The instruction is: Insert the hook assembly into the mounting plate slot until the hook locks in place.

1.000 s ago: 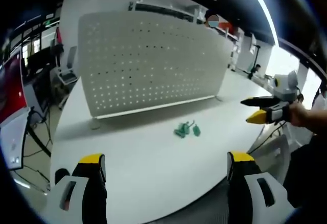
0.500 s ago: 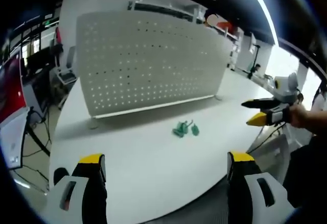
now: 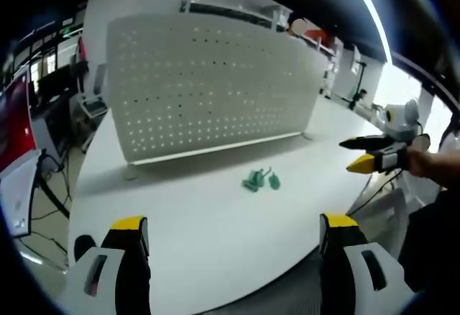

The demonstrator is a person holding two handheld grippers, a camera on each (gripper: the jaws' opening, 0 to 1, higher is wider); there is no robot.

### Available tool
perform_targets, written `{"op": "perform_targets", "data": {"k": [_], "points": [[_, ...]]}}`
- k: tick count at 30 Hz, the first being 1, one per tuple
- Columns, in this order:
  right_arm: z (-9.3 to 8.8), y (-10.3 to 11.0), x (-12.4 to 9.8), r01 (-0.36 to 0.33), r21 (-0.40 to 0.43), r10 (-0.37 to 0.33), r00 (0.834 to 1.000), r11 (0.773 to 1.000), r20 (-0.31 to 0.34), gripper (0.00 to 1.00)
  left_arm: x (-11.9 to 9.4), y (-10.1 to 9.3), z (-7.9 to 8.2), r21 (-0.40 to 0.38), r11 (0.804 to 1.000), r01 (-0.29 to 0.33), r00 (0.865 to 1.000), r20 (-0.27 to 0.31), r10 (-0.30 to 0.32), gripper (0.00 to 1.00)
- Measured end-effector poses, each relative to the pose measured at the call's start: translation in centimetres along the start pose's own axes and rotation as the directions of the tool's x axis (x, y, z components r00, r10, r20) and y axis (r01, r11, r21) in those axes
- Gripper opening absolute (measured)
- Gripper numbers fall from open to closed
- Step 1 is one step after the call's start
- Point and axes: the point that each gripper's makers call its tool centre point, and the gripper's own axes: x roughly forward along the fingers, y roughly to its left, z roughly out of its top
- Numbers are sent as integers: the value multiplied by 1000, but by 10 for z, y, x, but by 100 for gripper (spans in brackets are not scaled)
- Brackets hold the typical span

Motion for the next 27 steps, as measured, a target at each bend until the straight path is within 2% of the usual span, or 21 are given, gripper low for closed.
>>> {"op": "perform_targets", "data": {"k": [8, 14, 27], "points": [[-4, -2, 17, -33, 7, 34, 999, 999, -21, 71, 0, 6, 2, -9, 1000, -11, 1000, 0, 11, 100], [-13, -2, 36, -63, -15, 62, 996, 998, -59, 56, 1, 8, -3, -13, 1000, -16, 1000, -19, 16, 100], [-26, -8, 83, -121, -57, 113, 986, 991, -126, 39, 7, 9, -14, -12, 1000, -11, 998, -58, 10, 100]]}}
